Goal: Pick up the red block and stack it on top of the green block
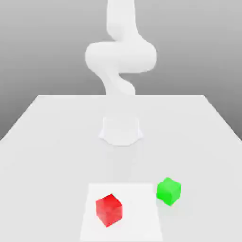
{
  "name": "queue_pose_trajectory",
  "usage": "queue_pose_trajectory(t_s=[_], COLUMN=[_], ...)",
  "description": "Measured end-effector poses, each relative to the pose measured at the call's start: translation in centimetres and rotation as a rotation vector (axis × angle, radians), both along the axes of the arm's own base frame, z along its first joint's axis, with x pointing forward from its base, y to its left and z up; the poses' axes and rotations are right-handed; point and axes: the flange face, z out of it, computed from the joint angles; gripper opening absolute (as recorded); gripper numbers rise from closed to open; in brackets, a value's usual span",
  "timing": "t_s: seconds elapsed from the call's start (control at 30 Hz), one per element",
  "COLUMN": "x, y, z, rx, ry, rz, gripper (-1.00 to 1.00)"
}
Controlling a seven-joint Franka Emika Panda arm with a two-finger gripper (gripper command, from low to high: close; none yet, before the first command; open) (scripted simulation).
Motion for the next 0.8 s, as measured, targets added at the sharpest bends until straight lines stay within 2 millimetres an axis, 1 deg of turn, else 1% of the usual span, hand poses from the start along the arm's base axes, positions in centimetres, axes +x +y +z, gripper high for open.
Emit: queue_pose_trajectory(t_s=[0.07, 0.17, 0.27, 0.37, 0.5, 0.57, 0.67, 0.73, 0.8], x=[2.6, 5.5, 7.5, 8.6, 8.6, 8.0, 6.5, 5.3, 5.0], y=[-0.4, -0.7, -0.9, -1.0, -1.2, -1.5, -1.9, -2.3, -2.4], z=[-4.1, -10.2, -16.5, -22.9, -31.3, -35.3, -41.1, -44.5, -47.0], rx=[-0.019, -0.048, -0.076, -0.106, -0.147, -0.169, -0.203, -0.224, -0.232], ry=[0.067, 0.161, 0.252, 0.343, 0.464, 0.524, 0.615, 0.668, 0.685], rz=[0.051, 0.123, 0.196, 0.267, 0.364, 0.412, 0.484, 0.526, 0.542], gripper=[0.0, 0.0, 0.0, 0.0, 0.0, 0.0, 0.0, 0.0, 0.0])
